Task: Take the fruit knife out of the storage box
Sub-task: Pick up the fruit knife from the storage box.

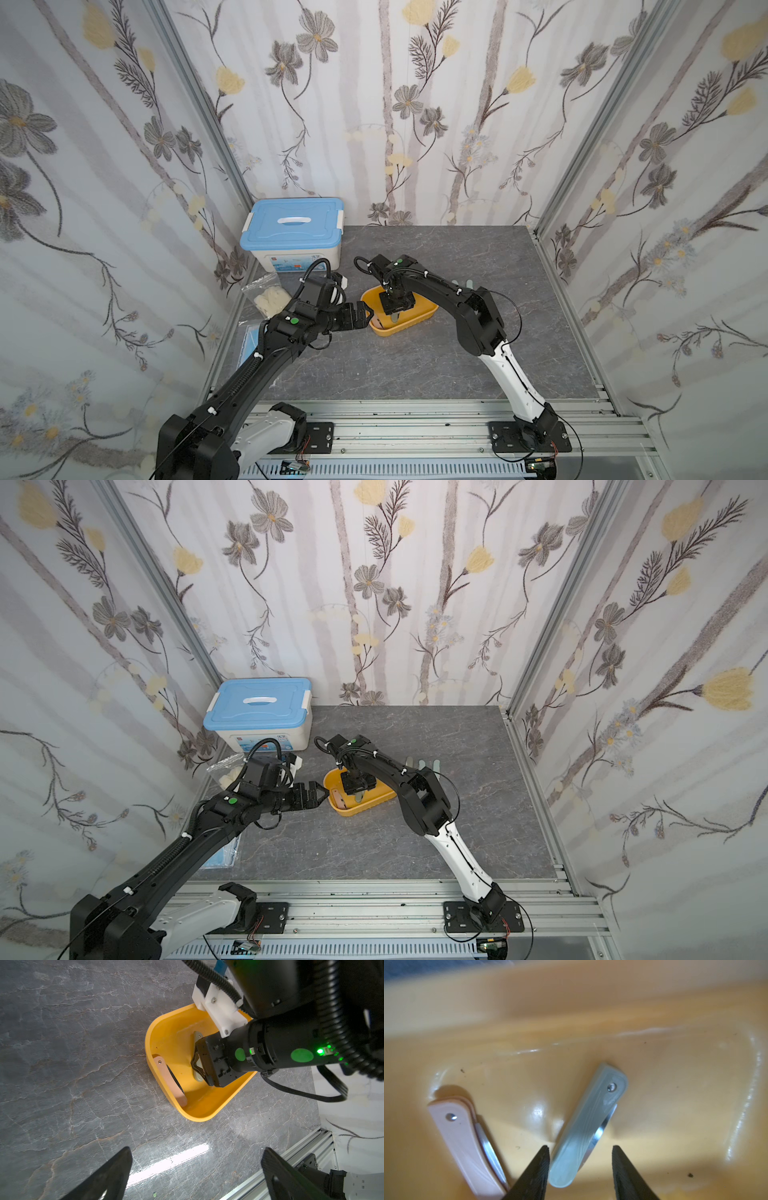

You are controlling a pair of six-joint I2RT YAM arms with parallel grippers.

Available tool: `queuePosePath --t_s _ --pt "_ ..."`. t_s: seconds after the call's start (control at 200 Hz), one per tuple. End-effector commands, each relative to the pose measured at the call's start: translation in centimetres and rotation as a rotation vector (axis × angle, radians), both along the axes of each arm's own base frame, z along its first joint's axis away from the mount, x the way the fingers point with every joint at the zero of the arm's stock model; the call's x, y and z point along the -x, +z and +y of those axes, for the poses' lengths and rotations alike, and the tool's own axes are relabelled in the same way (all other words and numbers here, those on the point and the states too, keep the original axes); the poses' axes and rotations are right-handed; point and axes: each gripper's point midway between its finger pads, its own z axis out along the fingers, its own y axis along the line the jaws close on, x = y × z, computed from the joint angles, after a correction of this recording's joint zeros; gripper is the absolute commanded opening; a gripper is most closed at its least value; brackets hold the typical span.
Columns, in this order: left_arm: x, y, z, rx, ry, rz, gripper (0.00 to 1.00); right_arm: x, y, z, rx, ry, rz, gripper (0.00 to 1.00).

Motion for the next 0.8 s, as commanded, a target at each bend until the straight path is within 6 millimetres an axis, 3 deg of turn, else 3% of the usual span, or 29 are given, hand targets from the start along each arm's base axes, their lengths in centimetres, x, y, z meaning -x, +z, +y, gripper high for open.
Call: queuePosePath --t_s 0.0,0.39,0.799 --pt "-0.3 0.5 -0.3 0.010 -0.020 -0.023 1.00 0.5 -0.3 0.1 -0.004 -0.025 0.031 0.53" --pt "-0.3 0.1 -0.3 0.013 -0.030 -0.013 1.00 -0.3 -1.6 0.0 0.006 -0.030 0.034 0.50" --pt "-0.8 0.0 -0.1 0.019 -0.035 -0.014 1.00 -1.0 -1.9 -0.5 0.001 -0.024 0.043 0.27"
